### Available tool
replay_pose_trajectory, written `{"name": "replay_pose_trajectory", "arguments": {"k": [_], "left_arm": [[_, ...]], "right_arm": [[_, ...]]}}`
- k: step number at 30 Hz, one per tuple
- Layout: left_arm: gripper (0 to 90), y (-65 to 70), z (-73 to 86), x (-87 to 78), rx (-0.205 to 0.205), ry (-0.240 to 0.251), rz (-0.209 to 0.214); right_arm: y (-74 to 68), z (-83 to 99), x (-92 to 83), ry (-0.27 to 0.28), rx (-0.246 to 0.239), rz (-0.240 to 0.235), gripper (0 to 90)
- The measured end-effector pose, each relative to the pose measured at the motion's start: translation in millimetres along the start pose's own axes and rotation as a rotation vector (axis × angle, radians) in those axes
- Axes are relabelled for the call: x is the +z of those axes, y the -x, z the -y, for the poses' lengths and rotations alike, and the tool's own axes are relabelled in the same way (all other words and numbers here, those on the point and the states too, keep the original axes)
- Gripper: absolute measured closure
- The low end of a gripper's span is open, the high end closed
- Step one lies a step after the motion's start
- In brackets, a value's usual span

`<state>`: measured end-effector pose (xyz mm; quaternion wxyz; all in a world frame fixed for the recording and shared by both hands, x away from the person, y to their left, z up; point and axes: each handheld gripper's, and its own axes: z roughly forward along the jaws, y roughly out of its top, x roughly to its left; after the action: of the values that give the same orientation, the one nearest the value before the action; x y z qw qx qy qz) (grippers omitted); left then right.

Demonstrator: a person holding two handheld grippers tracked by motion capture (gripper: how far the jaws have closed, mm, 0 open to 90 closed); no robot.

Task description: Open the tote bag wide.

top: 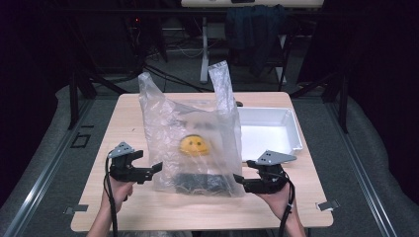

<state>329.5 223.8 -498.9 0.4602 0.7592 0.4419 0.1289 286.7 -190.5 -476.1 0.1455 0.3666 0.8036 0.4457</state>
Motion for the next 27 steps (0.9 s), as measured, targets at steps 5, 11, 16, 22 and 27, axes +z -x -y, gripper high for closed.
{"name": "replay_pose_trajectory", "arguments": {"k": [5,11,16,22,27], "left_arm": [[42.3,1.8,6.9,7.8,0.013,0.015,-0.001],[69.6,-3.1,24.7,8.8,0.005,0.041,0.037],[85.2,-7.0,42.6,10.6,-0.041,0.042,0.076],[85.8,-8.8,53.5,10.0,-0.058,0.007,0.09],[86.3,-1.2,54.4,7.5,-0.013,-0.003,0.1]], "right_arm": [[-0.9,0.2,12.4,0.04,0.009,-0.019,73.3],[5.0,19.7,15.7,0.032,0.073,-0.008,87.0],[13.8,45.6,16.7,0.103,0.212,-0.033,89.5],[11.0,53.0,24.3,0.032,0.218,-0.016,88.5],[7.3,44.8,21.6,-0.025,0.202,-0.022,58.8]]}}
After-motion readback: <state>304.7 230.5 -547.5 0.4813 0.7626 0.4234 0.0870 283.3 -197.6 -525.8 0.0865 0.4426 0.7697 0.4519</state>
